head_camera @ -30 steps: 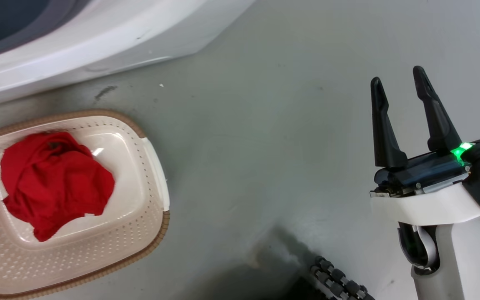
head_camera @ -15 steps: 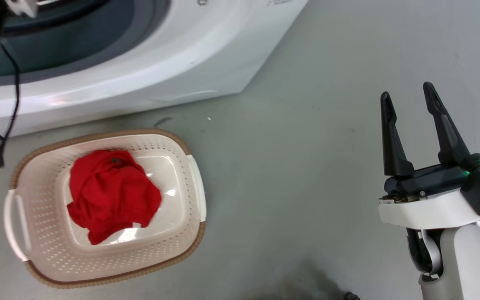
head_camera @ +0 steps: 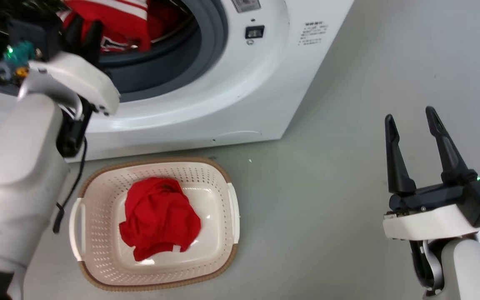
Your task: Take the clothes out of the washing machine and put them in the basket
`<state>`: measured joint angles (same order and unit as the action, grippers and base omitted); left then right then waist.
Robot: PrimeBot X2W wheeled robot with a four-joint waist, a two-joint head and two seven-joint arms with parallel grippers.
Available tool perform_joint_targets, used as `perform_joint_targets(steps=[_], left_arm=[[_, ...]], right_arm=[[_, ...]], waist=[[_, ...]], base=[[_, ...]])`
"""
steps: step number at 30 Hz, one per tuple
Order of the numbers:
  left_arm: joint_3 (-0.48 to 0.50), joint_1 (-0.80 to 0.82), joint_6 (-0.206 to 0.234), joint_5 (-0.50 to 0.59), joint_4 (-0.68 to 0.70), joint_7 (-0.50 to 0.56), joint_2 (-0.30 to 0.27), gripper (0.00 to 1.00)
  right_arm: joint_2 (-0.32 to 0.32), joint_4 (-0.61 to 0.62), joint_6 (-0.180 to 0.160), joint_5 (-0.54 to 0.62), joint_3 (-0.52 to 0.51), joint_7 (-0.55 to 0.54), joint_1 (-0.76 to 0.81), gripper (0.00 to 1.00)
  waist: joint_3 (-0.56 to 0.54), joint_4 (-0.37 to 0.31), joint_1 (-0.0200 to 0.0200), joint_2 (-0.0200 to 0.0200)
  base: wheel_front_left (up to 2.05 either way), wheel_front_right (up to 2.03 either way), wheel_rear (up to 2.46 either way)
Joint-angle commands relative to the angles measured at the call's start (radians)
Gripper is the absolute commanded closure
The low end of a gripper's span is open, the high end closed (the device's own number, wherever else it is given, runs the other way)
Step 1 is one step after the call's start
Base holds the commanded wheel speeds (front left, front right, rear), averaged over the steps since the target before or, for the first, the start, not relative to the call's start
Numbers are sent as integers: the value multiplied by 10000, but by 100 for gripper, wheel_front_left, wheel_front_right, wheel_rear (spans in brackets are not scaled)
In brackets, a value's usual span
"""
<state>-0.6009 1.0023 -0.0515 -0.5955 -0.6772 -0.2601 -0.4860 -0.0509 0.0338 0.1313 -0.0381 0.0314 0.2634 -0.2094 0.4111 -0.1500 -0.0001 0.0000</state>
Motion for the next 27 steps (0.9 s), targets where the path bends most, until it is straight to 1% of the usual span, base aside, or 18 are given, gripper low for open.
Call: perform_joint_targets(steps=[1, 6, 9, 14, 17, 20, 23, 27], left_arm=[[121, -557, 187, 133, 620, -70, -95, 100], [171, -2177, 770, 130, 2575, -12, -343, 100], [120, -3031, 1098, 21, 3760, 361, -618, 100], [364, -4261, 1729, -354, 5818, 912, -1213, 100], [352, -5028, 2088, -606, 7063, 1440, -1541, 100], [214, -5756, 2390, -840, 7905, 2066, -1853, 100], [-115, -6346, 2421, -1011, 8016, 2679, -2073, 100], [-700, -6761, 2136, -1345, 7422, 3342, -1918, 100]], right_arm=[[12, -46, -10, 31, -50, 20, 183, 0], [12, -139, -10, 89, -141, 20, 423, 0], [12, -175, -10, 106, -169, 20, 527, 0], [12, -218, -10, 110, -149, 20, 622, 0], [14, -216, -10, 82, -201, 20, 710, 0], [12, -218, -10, 66, -204, 20, 726, 0], [12, -213, -11, 53, -159, 20, 685, 0], [12, -182, -11, 27, -71, 20, 511, 0]], waist=[[-446, 319, 1, 0], [-929, 632, 1, 0], [-1109, 785, 1, 0], [-1332, 916, 1, 0], [-1447, 987, 1, 0], [-1472, 1004, 1, 0], [-1389, 971, 1, 0], [-1185, 834, 1, 0]], base=[[0, 0, 0], [0, 0, 0], [0, 0, 0], [0, 0, 0], [0, 0, 0], [0, 0, 0], [0, 0, 0], [0, 0, 0]])
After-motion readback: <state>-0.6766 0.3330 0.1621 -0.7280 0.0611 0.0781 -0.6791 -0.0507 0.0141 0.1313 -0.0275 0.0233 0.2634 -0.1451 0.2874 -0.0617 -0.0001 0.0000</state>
